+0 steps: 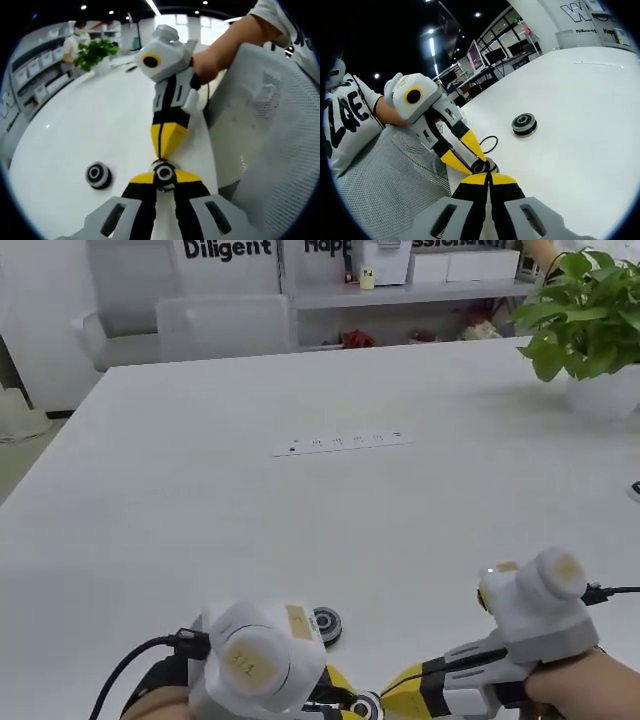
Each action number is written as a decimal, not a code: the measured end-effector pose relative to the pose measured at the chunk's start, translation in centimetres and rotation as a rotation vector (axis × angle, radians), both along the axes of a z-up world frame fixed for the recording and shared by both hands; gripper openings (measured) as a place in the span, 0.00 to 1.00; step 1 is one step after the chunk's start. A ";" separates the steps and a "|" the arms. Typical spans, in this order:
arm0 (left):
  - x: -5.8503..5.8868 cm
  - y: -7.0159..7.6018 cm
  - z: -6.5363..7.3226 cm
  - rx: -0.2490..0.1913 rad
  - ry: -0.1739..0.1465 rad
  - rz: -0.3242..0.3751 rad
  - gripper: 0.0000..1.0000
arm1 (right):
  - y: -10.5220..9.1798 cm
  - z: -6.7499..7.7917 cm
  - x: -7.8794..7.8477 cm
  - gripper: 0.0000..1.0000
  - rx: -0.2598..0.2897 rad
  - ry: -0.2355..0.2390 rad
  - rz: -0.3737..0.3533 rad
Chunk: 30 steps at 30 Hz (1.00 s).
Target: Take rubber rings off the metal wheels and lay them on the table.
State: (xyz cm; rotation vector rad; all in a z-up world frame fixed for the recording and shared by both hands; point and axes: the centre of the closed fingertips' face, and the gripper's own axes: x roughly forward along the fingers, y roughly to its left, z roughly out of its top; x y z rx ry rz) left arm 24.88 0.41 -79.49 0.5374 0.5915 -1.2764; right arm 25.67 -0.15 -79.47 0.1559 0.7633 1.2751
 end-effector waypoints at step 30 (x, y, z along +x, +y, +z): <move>0.0 0.0 0.0 0.012 0.011 0.016 0.12 | 1.7 1.1 -1.2 0.00 0.028 -0.032 0.103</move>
